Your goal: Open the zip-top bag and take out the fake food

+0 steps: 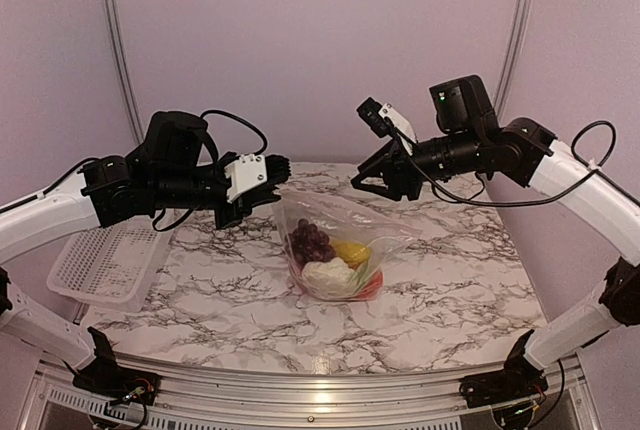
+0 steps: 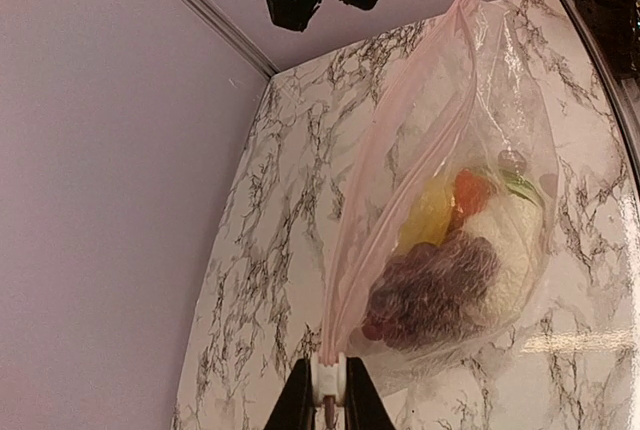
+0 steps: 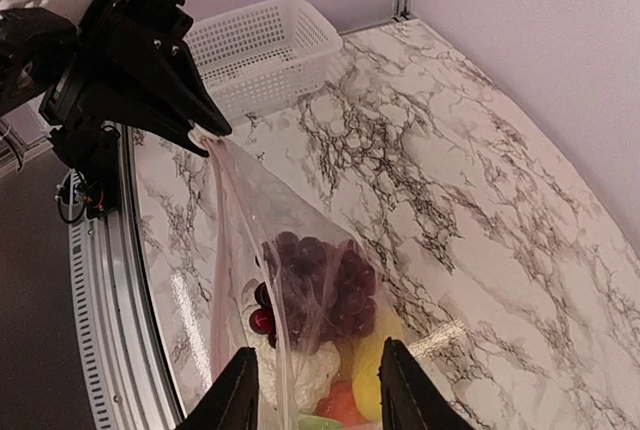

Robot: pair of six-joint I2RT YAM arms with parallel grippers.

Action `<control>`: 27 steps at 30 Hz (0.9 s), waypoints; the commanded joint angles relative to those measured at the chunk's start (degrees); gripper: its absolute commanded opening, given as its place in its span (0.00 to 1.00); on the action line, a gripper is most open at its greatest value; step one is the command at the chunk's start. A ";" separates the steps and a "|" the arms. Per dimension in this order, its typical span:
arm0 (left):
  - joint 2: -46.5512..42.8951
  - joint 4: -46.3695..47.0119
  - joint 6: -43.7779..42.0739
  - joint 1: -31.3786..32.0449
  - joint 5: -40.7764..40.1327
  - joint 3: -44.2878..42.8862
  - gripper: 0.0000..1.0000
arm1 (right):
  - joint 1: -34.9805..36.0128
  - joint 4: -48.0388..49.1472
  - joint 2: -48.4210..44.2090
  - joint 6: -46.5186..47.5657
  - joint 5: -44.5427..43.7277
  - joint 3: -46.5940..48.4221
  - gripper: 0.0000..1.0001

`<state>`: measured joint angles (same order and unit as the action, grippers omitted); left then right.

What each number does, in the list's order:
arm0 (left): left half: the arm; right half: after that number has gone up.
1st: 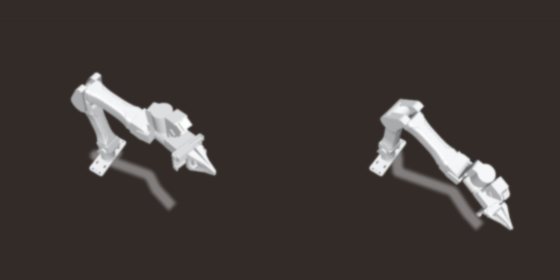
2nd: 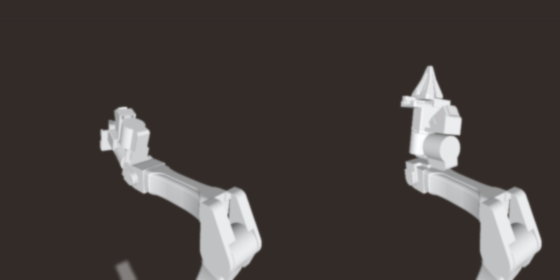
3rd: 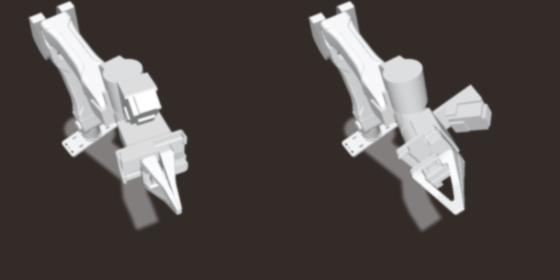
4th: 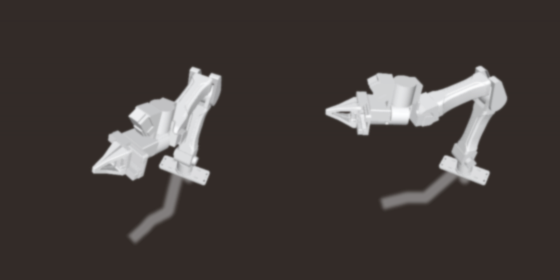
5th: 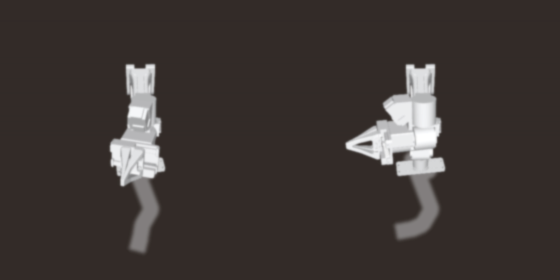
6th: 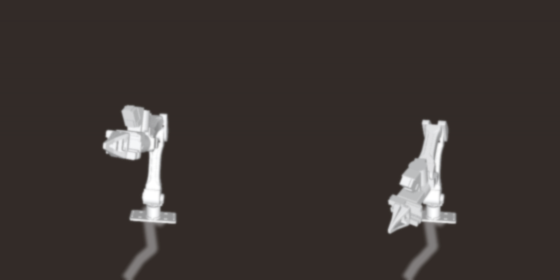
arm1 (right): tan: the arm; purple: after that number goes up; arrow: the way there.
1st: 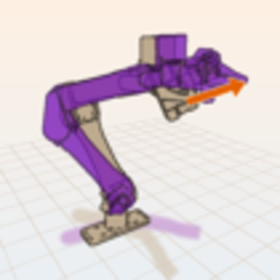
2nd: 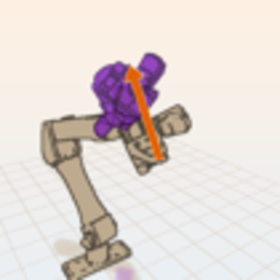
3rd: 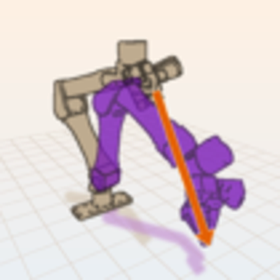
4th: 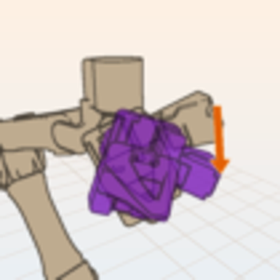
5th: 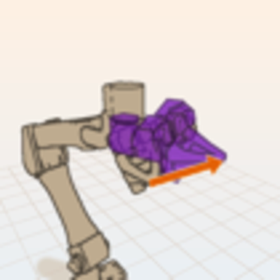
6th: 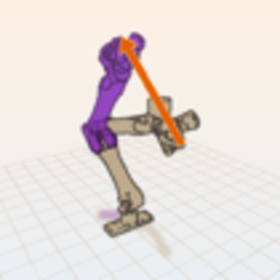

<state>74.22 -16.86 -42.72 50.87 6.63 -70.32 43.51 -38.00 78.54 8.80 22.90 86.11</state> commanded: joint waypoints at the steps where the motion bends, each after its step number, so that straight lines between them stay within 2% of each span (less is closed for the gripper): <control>1: 0.33 0.24 -0.36 0.91 -1.15 -1.18 0.00 | 1.37 -7.36 2.20 1.09 -0.30 3.34 0.38; 9: 0.29 0.59 -0.54 1.18 -1.49 -0.91 0.00 | 3.29 -8.64 4.93 1.28 -1.43 3.85 0.35; 15: 0.63 1.11 -0.54 1.20 -1.23 -0.90 0.00 | 3.41 -8.63 6.93 1.22 -4.94 5.39 0.23; 22: 1.45 1.96 1.06 1.24 -1.23 -1.28 0.01 | 3.45 -8.66 8.59 0.79 -4.33 5.74 0.20; 24: 1.78 2.16 1.36 1.24 -1.19 -1.39 0.01 | 3.43 -8.62 8.65 0.71 -4.28 5.78 0.16; 26: 1.85 2.54 1.62 1.20 -1.37 -1.31 0.02 | 3.50 -8.46 8.51 0.70 -4.44 5.99 0.02; 27: 1.94 2.88 1.95 1.16 -1.81 -1.19 0.02 | 3.49 -8.15 8.43 0.07 -4.85 6.46 0.00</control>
<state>75.40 -16.47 -42.28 51.86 5.45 -70.32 46.41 -45.69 86.85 9.56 18.96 89.36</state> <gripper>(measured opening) 0.082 0.050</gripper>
